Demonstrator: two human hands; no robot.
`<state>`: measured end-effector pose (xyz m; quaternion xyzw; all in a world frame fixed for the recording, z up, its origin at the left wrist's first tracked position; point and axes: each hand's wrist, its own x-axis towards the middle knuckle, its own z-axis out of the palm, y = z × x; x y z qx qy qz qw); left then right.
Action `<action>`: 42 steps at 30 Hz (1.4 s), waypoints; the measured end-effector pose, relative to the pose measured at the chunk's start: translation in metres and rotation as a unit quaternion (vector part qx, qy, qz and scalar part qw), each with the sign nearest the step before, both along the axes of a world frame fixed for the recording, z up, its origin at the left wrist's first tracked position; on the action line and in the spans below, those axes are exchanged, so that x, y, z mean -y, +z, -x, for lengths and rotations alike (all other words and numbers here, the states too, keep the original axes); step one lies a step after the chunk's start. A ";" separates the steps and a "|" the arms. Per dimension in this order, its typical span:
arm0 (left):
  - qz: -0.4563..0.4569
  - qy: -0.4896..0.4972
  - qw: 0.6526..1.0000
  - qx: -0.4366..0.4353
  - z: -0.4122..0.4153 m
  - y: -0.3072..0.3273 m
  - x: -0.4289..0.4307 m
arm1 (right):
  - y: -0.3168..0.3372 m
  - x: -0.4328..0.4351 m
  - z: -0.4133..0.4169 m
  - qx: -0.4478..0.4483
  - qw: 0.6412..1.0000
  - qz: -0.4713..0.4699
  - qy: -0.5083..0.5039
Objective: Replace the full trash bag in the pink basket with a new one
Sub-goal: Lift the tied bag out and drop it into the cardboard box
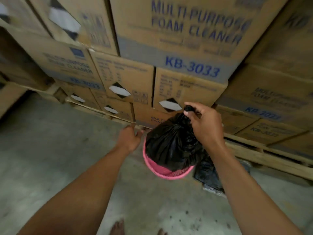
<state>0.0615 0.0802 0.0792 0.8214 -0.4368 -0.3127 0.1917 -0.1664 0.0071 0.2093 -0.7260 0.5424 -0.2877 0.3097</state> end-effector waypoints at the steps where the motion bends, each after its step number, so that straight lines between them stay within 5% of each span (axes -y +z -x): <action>1: -0.003 -0.001 1.000 0.016 -0.006 0.033 -0.009 | 0.030 -0.003 -0.006 -0.013 1.000 0.001 0.005; 7: -0.039 0.020 0.996 0.076 -0.057 0.194 -0.066 | 0.174 -0.016 -0.061 -0.084 0.992 0.033 0.085; 16: -0.044 0.108 0.984 0.134 -0.176 0.308 -0.153 | 0.255 -0.045 -0.187 -0.048 0.991 0.052 0.111; 33: -0.010 0.198 0.965 0.173 -0.490 0.356 -0.283 | 0.292 -0.129 -0.557 0.029 0.982 0.037 0.185; 42: -0.012 0.241 0.955 0.175 -0.663 0.333 -0.300 | 0.260 -0.134 -0.762 0.028 0.968 0.010 0.249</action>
